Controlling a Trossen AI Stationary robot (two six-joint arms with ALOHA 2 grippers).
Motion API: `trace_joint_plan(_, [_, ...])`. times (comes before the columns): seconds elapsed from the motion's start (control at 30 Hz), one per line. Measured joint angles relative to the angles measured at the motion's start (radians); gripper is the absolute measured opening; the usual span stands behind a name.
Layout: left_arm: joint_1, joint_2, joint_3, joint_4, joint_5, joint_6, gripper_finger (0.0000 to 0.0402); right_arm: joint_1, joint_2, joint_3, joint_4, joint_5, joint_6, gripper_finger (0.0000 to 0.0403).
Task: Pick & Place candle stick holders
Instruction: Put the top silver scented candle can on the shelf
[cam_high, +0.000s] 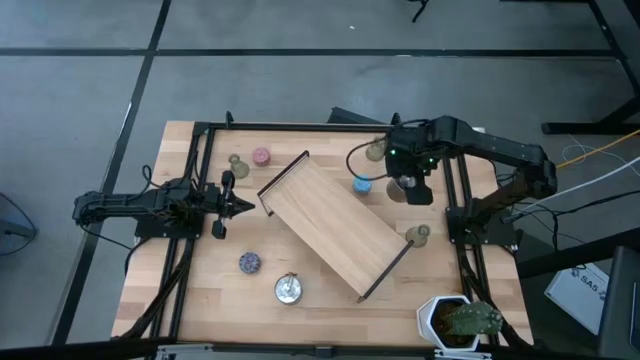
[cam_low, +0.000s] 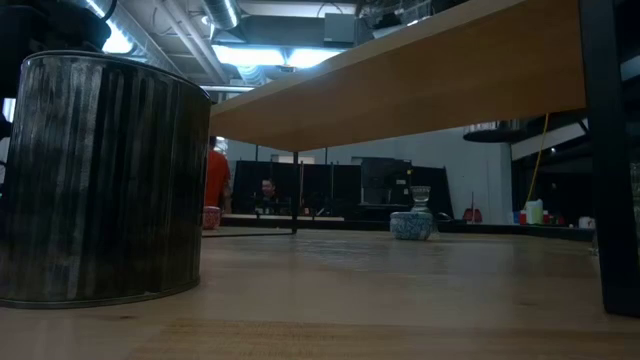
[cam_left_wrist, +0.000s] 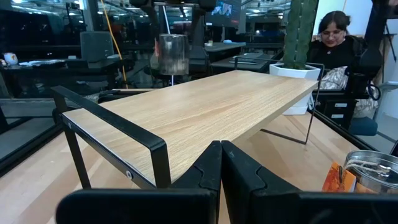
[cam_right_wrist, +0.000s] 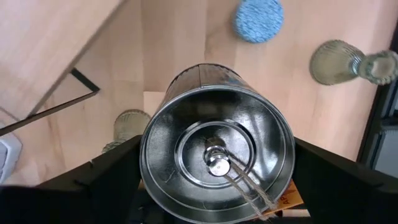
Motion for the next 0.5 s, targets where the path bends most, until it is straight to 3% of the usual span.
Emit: trace_joint_plan(0.5, [0.0,0.0,0.0,0.0,0.0,0.0,0.0004,0.147,0.004,0.052,-0.001,-0.002,0.084,0.0366])
